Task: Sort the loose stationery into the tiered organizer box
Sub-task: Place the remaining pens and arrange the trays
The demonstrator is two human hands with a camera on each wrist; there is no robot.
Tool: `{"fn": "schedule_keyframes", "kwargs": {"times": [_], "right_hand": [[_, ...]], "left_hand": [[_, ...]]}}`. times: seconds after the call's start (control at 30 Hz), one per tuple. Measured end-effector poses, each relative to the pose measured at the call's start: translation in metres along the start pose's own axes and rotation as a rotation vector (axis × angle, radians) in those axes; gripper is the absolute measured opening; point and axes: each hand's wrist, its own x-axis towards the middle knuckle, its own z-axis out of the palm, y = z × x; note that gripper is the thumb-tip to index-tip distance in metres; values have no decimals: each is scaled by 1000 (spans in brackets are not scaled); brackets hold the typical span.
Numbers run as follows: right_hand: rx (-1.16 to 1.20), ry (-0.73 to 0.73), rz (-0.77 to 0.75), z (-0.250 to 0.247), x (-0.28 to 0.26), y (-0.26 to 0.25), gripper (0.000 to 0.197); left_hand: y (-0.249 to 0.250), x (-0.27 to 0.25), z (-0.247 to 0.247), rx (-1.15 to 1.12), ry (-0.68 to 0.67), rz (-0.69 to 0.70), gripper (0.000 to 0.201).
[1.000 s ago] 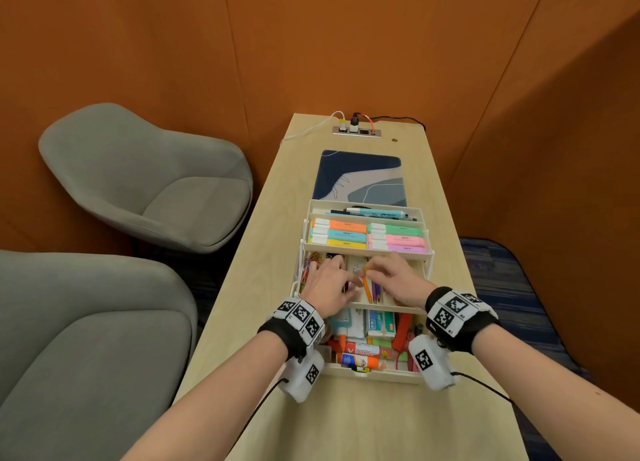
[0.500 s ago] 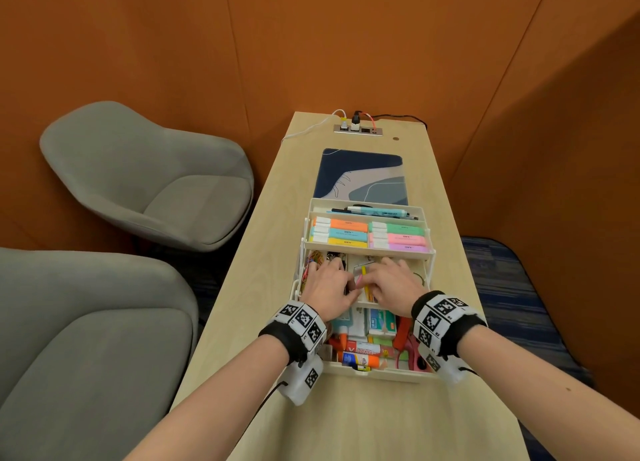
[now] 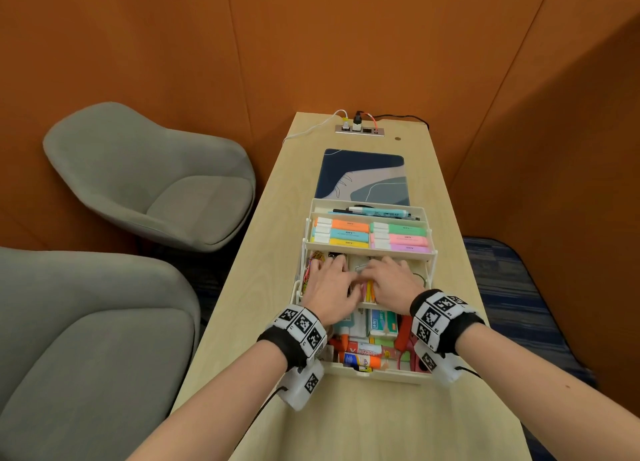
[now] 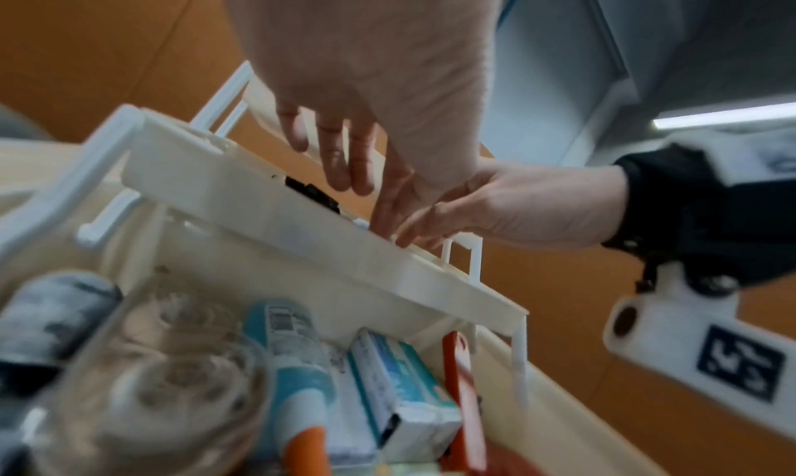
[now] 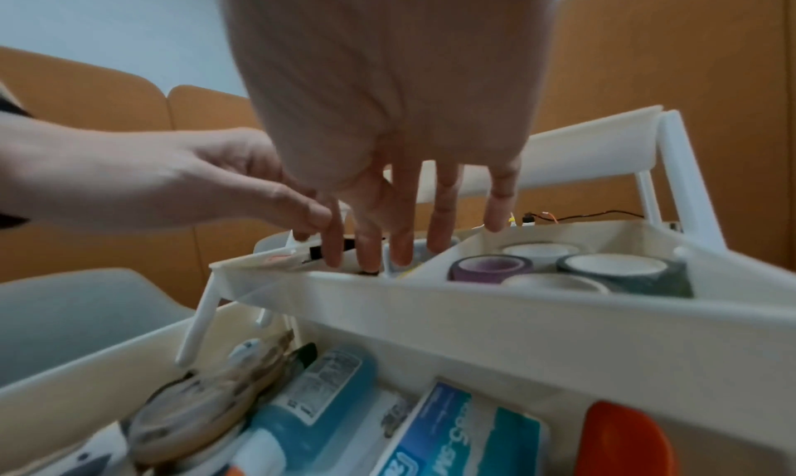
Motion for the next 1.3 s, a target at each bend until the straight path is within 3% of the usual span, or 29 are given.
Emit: {"fn": "schedule_keyframes", "kwargs": {"times": [0.17, 0.33, 0.43, 0.57, 0.8, 1.03, 1.17, 1.3], "right_hand": [[-118, -36, -72, 2, -3, 4, 31], [-74, 4, -67, 9, -11, 11, 36], [-1, 108, -27, 11, -16, 10, 32], [-63, 39, -55, 12, -12, 9, 33], [-126, 0, -122, 16, -14, 12, 43], [-69, 166, -51, 19, -17, 11, 42], [-175, 44, -114, 17, -13, 7, 41], [-248, -11, -144, 16, -15, 13, 38]], "left_hand": [[-7, 0, -1, 247, 31, 145, 23], [-7, 1, 2, 318, 46, 237, 31], [-7, -2, 8, 252, 40, 202, 39], [-11, -6, 13, 176, 26, 151, 40], [-8, -7, 9, 372, -30, 198, 54], [1, -10, 9, 213, -136, 135, 48], [-6, -12, 10, 131, 37, 93, 38], [-14, -12, 9, 287, 96, 170, 32]]}}
